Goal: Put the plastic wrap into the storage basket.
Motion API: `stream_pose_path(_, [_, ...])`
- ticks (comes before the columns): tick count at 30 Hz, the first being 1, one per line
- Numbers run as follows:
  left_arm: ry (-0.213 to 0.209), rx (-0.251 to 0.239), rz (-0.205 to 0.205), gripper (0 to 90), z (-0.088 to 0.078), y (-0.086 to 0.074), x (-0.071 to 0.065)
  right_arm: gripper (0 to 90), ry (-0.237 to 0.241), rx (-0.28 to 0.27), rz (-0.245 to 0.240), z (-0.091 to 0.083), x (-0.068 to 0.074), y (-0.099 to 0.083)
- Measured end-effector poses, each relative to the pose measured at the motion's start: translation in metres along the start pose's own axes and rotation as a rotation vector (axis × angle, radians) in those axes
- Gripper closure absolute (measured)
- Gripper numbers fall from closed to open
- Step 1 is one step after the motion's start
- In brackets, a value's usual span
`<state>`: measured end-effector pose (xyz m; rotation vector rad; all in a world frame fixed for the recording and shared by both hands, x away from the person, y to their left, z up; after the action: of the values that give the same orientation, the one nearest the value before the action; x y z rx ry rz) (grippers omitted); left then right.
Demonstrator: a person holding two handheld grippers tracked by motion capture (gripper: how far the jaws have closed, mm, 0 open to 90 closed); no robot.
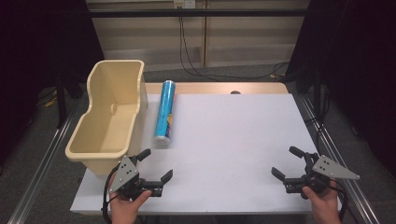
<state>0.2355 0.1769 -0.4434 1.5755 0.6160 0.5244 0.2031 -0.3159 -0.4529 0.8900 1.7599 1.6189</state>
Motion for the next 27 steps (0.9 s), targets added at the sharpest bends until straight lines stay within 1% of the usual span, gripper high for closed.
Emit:
stream_pose_path(3, [0.001,-0.001,-0.002,0.1,0.0,0.0,0.0,0.0,0.003,0.004,-0.005,0.0,0.001,0.0])
stream_pose_path(5, [0.003,0.003,0.005,0.1,0.001,0.0,0.0,0.0,0.002,0.005,-0.005,0.001,0.001,0.0])
stream_pose_path(10, [0.006,0.003,0.004,0.1,0.006,0.0,-0.002,0.0,0.005,-0.001,-0.004,0.001,0.001,0.0])
stream_pose_path(13, [0.01,0.013,0.014,0.1,0.012,0.0,-0.004,0.0,0.01,0.001,-0.002,0.001,0.001,0.0])
stream_pose_path(16, [0.01,0.024,0.013,0.1,0.021,-0.001,-0.005,0.0,0.013,-0.005,0.003,0.001,0.001,0.0])
stream_pose_path(18, [0.016,0.036,0.019,0.1,0.026,-0.001,-0.006,0.0,0.018,-0.002,0.003,0.001,0.002,-0.001])
stream_pose_path(20, [0.035,0.054,0.021,0.1,0.031,-0.001,-0.006,0.0,0.02,0.002,0.005,0.001,0.003,-0.001])
stream_pose_path(21, [0.038,0.06,0.021,0.1,0.034,-0.001,-0.005,0.0,0.021,-0.004,0.004,0.001,0.003,-0.001])
stream_pose_path(22, [0.051,0.075,0.027,0.1,0.04,0.0,-0.006,0.0,0.023,-0.009,0.008,0.001,0.004,0.0])
stream_pose_path(23, [0.051,0.075,0.027,0.1,0.04,0.0,-0.006,0.0,0.023,-0.009,0.008,0.001,0.004,0.0])
stream_pose_path(24, [0.051,0.077,0.031,0.1,0.044,0.001,-0.005,0.0,0.02,-0.01,0.01,0.001,0.004,0.0])
stream_pose_path(25, [0.06,0.074,0.024,0.1,0.047,0.002,-0.004,0.0,0.017,-0.008,0.007,0.0,0.003,0.0])
stream_pose_path(27, [0.068,0.073,0.031,0.1,0.052,0.005,-0.002,0.0,0.015,-0.01,0.009,0.0,0.003,0.0])
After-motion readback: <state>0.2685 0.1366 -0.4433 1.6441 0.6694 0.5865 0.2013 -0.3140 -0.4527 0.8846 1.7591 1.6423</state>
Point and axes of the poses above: each handheld gripper's, and its own axes: z roughly forward along the jaws, y roughly out of its top, x roughly to its left, the point moved 1 cm from there along z, roughly forward along the jaws, and after that the axes turned 4 degrees about -x, right-handed, at the moved point
